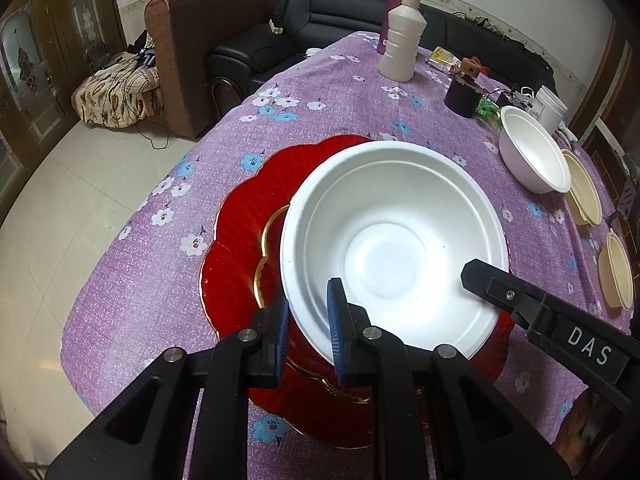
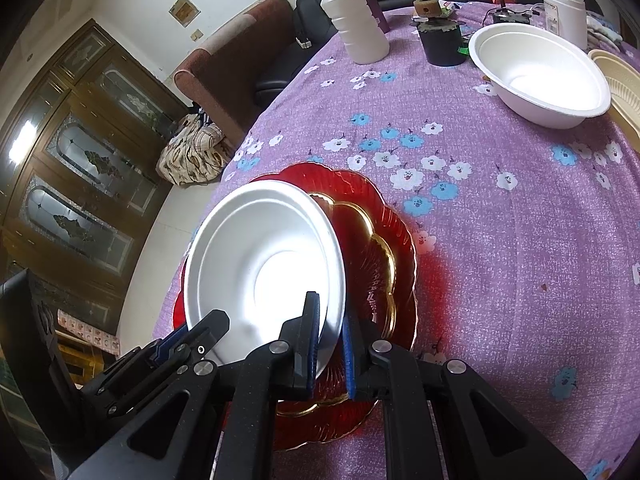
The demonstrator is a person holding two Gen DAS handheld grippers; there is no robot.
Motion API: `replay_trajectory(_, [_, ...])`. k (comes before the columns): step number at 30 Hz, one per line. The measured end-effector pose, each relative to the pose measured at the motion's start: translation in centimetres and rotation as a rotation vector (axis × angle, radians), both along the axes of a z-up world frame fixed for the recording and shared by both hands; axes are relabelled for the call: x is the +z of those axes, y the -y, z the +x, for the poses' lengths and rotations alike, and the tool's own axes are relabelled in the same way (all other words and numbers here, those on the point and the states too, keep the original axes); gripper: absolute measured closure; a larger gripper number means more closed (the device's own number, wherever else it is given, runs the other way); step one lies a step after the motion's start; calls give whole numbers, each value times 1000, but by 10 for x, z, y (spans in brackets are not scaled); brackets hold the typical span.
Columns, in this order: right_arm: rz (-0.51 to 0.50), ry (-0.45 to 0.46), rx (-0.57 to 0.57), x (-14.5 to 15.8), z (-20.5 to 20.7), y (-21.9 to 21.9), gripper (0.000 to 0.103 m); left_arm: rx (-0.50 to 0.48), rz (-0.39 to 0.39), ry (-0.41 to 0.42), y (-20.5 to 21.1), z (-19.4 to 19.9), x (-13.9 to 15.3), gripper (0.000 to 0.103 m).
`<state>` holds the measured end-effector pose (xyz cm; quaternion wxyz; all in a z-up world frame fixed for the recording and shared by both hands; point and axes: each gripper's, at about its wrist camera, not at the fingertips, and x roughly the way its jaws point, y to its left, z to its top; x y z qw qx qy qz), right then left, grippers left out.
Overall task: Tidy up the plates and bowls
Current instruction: 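Lower the white foam bowl with both grippers into the stacked red plates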
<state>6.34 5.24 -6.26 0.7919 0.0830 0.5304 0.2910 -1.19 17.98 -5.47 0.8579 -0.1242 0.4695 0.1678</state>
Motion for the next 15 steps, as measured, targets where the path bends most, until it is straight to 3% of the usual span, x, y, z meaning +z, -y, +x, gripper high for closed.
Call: replay_trajectory(15, [-5, -8, 4, -3, 1, -1, 94, 7, -6, -14, -1, 0, -5, 86])
